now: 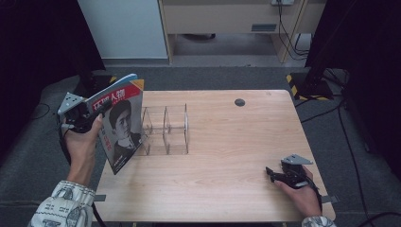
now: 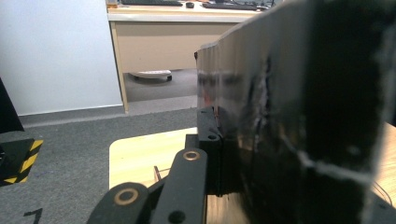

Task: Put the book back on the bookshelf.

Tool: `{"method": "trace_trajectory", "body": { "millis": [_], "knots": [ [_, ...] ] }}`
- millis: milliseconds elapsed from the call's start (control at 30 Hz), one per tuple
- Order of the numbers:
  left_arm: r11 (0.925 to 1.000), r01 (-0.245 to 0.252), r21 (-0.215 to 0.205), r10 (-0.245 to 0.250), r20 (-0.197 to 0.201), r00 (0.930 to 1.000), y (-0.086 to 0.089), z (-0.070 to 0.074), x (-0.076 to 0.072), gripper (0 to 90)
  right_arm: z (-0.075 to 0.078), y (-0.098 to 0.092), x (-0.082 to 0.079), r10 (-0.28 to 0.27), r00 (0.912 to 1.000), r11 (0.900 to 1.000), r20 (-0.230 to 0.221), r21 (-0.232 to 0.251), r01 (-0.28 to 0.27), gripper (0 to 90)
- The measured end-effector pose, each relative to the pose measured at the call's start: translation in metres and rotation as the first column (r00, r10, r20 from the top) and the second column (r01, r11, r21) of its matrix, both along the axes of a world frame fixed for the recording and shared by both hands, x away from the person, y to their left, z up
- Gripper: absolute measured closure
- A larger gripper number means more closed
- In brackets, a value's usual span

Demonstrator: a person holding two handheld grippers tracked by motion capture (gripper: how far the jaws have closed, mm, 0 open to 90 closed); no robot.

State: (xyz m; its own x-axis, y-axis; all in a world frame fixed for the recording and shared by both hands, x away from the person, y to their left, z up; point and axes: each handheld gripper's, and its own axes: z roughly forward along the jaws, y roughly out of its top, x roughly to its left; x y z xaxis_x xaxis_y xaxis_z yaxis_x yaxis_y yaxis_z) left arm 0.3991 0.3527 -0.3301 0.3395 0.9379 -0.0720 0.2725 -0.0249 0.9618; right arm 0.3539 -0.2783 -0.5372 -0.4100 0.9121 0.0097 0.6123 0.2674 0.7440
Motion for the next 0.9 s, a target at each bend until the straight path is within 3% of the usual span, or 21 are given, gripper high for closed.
{"method": "trace_trajectory", "body": {
  "millis": [533,900],
  "knots": [
    [0.9994,-0.033,-0.014,0.034,0.052,0.9981,0.002,-0.009,-0.004,86.3,0.0,0.0,-0.001,0.003,1.0,1.0,0.002,-0.004,-0.003,26.9],
    [0.9978,-0.036,-0.056,0.042,0.096,0.9945,0.004,-0.019,-0.006,86.3,0.0,-0.001,-0.002,0.002,1.0,1.0,0.001,-0.004,-0.002,27.1]
  ]
}}
